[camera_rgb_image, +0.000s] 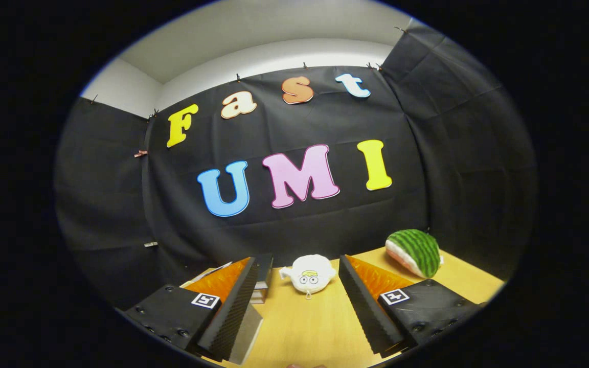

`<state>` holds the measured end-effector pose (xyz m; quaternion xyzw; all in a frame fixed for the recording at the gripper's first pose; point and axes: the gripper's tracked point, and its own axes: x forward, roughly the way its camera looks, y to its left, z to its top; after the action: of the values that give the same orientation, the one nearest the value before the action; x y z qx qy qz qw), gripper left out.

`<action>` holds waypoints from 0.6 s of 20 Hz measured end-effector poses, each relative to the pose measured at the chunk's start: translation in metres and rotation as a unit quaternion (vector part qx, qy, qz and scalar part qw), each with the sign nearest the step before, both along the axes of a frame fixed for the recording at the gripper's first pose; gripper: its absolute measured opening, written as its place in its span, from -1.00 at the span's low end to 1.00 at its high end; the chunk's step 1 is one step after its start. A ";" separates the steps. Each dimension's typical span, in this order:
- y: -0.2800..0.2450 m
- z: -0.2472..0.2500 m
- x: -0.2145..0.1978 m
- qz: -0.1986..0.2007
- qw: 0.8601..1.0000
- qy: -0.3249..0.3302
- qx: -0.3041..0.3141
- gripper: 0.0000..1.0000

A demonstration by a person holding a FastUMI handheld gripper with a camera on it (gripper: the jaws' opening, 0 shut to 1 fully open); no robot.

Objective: Open the storage box then place both shoes into the box .Put the left shoe in first, then the right shoe, with the right side of both shoes facing outward in a uniform manner.

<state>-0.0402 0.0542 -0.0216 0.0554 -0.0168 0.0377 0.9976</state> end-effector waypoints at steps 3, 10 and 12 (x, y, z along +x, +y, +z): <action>-0.016 0.005 0.000 -0.003 0.999 -0.012 -0.048 0.95; -0.012 -0.009 0.006 0.026 0.999 0.019 -0.032 0.95; -0.009 -0.005 0.011 0.027 0.999 0.017 -0.044 0.95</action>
<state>-0.0288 0.0450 -0.0266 0.0128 0.0031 0.0648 0.9978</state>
